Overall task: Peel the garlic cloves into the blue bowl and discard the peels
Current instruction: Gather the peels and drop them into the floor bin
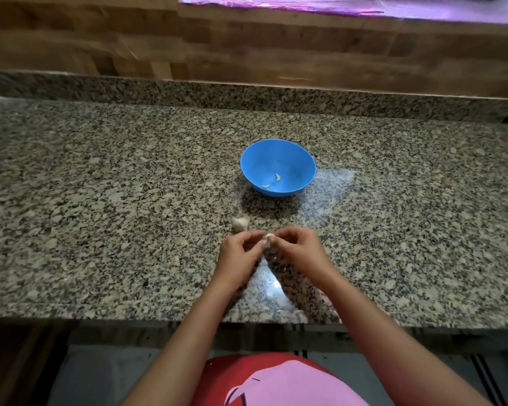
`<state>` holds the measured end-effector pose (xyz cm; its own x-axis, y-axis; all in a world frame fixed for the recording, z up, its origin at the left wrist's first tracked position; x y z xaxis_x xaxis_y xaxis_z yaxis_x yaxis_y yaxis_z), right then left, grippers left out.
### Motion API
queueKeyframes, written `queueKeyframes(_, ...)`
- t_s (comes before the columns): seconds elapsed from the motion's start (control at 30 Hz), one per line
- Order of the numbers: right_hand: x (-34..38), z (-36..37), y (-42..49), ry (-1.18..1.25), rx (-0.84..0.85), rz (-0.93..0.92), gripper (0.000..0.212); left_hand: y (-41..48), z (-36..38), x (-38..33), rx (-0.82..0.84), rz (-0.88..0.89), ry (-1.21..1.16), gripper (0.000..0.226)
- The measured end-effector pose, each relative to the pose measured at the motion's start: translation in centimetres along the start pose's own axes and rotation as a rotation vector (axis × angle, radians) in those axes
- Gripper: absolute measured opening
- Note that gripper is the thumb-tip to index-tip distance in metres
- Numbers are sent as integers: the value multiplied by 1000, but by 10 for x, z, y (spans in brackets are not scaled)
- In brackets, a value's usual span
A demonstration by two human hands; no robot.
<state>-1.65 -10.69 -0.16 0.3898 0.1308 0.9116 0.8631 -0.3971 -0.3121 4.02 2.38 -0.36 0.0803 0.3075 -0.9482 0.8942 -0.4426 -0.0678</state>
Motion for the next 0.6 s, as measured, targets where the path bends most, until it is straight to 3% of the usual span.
queueKeyframes(0.17,-1,-3,-9,227,-3,91,12,-4,11,-7,12,9,-132,16)
queueKeyframes(0.47,6,1,-17,297,-19,73,7,-7,5,-9,-142,-85,-212,8)
queueKeyframes(0.6,7,6,-17,347,69,114,9,-6,6,-6,-49,-170,-340,4)
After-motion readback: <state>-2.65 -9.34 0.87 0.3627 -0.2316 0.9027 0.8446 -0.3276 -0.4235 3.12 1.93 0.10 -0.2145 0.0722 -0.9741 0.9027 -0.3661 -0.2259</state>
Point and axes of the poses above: each hand's wrist, its own y-axis towards the middle knuckle, its own z-axis out of the palm, x = y × z, the point moved 9 cm from there along y, towards the middle knuckle, and after that the axes turned 4 degrees about z, right-handed, at the moved point
